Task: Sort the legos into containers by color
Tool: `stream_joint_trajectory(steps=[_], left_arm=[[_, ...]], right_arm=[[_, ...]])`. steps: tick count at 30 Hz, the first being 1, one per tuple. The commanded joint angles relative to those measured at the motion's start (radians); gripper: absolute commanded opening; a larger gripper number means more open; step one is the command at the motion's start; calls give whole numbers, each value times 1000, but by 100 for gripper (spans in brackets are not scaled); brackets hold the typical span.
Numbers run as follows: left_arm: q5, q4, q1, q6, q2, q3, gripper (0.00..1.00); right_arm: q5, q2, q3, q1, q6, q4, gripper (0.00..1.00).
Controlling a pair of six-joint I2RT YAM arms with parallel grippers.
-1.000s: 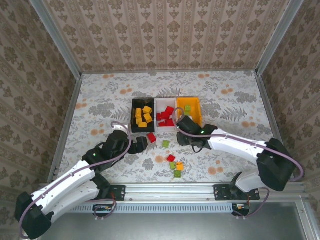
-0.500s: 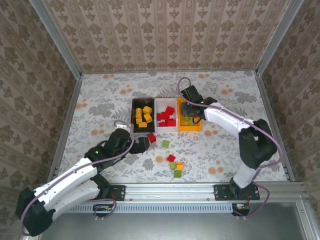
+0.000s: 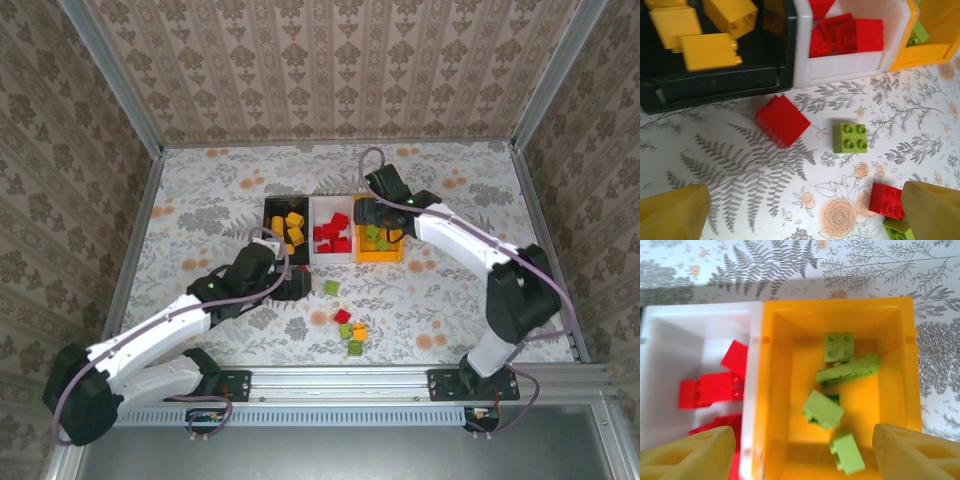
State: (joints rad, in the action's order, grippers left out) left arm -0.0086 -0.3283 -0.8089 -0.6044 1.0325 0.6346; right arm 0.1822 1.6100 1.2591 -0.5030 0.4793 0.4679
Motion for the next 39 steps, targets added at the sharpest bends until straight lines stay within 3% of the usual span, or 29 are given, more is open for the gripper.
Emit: stream_joint_trajectory(steps=[1,8,14,20,23,29,34,39], left_arm=[[-9,23,-73,89,113,95,96],[-126,-19,-216,170,447,302,86],[-178,-74,-234,182,635,410,77],[-173,-62,-237,174,715,416,72],[-164,-60,-236,165,753,420,64],[-165,-46,-236,157,783,412,56],[-181,-45,-238,169,807,419,57],[-198,-47,-242,182,811,425,42]], right_arm=[[-19,-122,-97,-11,36,-4,75],[2,-355,-282,-9,70,2,76],[13,-457,-340,4,70,25,77],[6,-507,-362,13,68,31,78],[5,-529,-364,20,65,34,78],[-3,-556,-362,38,57,40,78],[-9,-558,-362,44,55,37,79],[-10,-556,-365,52,54,41,79]])
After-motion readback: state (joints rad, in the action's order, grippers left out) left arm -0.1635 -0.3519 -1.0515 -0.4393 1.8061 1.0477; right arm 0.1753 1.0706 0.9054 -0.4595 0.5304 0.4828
